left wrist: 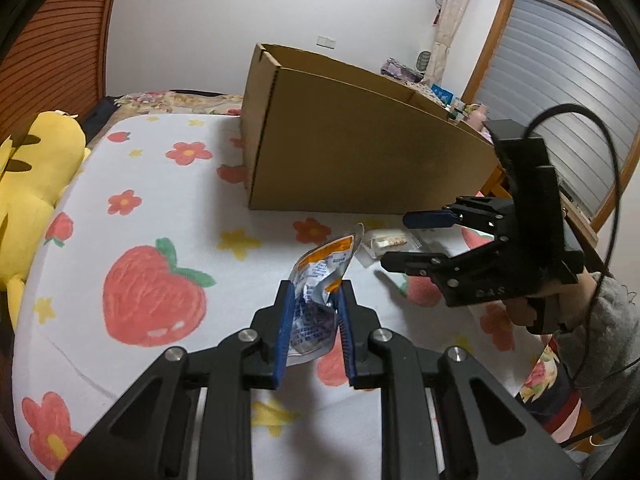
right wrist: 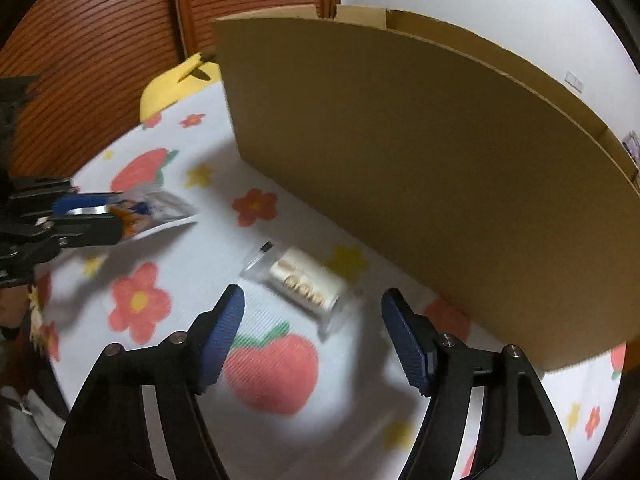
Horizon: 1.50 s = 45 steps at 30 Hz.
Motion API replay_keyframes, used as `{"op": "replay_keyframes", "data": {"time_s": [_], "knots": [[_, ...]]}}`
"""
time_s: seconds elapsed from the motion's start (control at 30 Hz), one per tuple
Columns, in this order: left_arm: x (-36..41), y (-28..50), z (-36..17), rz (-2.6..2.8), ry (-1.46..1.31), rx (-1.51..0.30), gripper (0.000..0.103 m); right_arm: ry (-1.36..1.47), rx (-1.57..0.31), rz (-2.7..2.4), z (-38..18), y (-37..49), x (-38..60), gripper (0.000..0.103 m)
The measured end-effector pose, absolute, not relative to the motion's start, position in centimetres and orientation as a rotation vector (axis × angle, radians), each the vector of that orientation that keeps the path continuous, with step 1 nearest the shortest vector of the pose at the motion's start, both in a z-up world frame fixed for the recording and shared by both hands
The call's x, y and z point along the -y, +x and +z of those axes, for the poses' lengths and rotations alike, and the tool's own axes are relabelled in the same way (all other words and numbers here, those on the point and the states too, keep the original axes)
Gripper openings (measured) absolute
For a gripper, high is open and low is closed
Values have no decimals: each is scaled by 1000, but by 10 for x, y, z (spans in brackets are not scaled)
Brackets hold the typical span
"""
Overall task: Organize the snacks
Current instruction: 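Grasp the silver-blue sachet with the left tool while the right tool grasps the white wrapped bar, then lift both items and carry them over the box with both tools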
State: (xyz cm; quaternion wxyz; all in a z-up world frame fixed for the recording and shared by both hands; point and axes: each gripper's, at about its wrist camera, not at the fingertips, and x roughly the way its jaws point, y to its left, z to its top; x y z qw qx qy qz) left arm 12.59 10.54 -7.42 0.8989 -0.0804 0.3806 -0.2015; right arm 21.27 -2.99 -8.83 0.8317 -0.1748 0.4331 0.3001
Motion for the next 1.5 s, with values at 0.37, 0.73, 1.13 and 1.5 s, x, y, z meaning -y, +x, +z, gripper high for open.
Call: {"op": "replay_keyframes", "data": {"time_s": [0.37, 0.73, 1.13, 1.5], "knots": [[-113, 121, -68, -412, -187, -766, 18, -369, -933, 662, -92, 220, 25, 19], [-105, 118, -53, -412, -167, -720, 18, -244, -860, 653, -77, 186, 49, 19], [-85, 118, -46, -404, -125, -684, 18, -124, -789, 563, -71, 156, 92, 20], [-71, 117, -33, -405, -100, -663, 18, -110, -783, 540, -74, 145, 101, 20]]}}
